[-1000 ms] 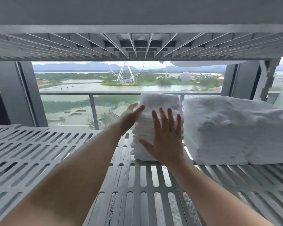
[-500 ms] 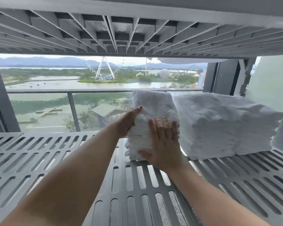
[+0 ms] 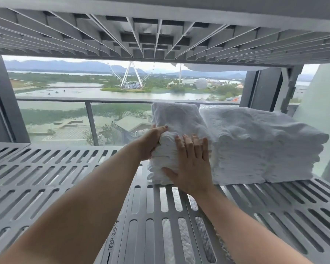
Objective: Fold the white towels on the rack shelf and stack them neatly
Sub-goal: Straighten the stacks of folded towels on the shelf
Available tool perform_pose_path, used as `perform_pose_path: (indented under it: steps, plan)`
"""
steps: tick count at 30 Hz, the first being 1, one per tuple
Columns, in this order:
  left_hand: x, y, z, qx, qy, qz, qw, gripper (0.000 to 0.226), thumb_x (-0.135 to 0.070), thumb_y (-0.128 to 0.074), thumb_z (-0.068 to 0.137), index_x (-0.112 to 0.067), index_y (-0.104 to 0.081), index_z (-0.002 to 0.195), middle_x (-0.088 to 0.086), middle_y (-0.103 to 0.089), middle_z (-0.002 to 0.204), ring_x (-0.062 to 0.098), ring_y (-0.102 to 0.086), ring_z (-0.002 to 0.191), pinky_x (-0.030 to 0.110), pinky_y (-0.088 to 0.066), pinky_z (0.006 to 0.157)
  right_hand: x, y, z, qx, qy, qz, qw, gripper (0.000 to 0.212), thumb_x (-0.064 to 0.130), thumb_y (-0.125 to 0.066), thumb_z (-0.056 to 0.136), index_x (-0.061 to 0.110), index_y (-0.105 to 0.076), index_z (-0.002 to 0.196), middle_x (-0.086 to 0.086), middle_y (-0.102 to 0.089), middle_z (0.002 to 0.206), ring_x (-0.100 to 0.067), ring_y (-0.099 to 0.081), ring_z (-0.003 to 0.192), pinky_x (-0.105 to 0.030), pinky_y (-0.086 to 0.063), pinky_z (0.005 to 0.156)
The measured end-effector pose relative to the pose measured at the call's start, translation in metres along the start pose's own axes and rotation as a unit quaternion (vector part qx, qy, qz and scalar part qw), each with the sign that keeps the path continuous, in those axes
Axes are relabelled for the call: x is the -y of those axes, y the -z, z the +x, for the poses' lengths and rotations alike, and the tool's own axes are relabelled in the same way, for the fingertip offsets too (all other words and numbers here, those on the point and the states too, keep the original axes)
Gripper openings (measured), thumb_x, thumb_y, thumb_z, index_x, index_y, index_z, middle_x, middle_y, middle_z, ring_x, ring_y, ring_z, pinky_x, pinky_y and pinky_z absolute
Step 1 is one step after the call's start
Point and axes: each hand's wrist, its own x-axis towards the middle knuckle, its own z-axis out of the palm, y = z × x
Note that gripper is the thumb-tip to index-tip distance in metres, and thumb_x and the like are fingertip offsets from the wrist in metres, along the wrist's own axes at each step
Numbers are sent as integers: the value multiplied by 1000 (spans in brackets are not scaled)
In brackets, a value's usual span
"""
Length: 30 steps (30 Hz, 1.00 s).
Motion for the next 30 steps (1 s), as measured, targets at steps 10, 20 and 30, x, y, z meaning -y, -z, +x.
perform_pose_path:
  steps: [10,20,30]
  plan:
    - [-15,6,1,-31,58,81,995,77,-79,-42,88,-23,-57,139,10,-56,143,37,-47,135,62,-30,113,-7,13,10,-34,7,43,998,78,68,-42,94,7,-50,142,-20,-53,136,-45,-40,137,-64,-16,119]
    - [-18,8,55,-67,-177,-10,982,39,-16,-52,103,-21,-49,141,15,-63,122,20,-71,90,31,-56,71,-3,26,73,119,-45,51,991,83,75,-12,92,22,-47,145,-13,-44,153,-37,-30,146,-56,-17,121]
    - [-17,10,63,-2,-56,-5,998,25,-17,-45,105,2,-59,112,10,-66,77,20,-65,64,27,-52,55,-28,25,148,221,-74,88,968,69,51,-8,100,18,-61,130,-13,-67,125,-33,-62,114,-41,-48,94]
